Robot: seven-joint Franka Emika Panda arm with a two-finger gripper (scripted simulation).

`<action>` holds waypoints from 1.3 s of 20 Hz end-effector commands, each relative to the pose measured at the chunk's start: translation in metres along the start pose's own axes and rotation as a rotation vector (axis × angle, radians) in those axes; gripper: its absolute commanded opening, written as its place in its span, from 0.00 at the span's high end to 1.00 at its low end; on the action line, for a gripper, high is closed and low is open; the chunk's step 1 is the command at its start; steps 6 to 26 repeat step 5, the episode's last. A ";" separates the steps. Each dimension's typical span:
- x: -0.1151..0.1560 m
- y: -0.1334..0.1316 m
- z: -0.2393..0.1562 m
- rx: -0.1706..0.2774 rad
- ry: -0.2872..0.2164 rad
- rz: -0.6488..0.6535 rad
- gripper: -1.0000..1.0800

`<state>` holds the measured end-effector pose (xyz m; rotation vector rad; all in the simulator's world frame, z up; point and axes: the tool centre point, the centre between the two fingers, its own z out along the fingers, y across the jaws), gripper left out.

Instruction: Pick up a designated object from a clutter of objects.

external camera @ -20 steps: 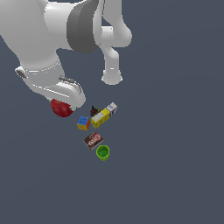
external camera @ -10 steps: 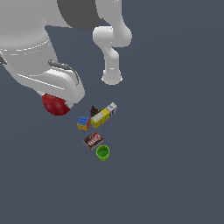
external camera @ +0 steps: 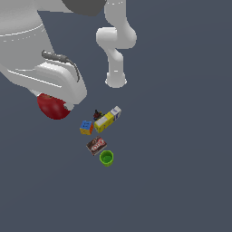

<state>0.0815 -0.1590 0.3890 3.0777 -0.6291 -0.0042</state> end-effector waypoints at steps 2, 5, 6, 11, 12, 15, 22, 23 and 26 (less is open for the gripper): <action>0.003 -0.002 -0.005 0.000 0.003 0.000 1.00; 0.003 -0.002 -0.006 0.000 0.003 0.000 1.00; 0.003 -0.002 -0.006 0.000 0.003 0.000 1.00; 0.003 -0.002 -0.006 0.000 0.003 0.000 1.00; 0.003 -0.002 -0.006 0.000 0.003 0.000 1.00; 0.003 -0.002 -0.006 0.000 0.003 0.000 1.00; 0.003 -0.002 -0.006 0.000 0.003 0.000 1.00; 0.003 -0.002 -0.006 0.000 0.003 0.000 1.00; 0.003 -0.002 -0.006 0.000 0.003 0.000 1.00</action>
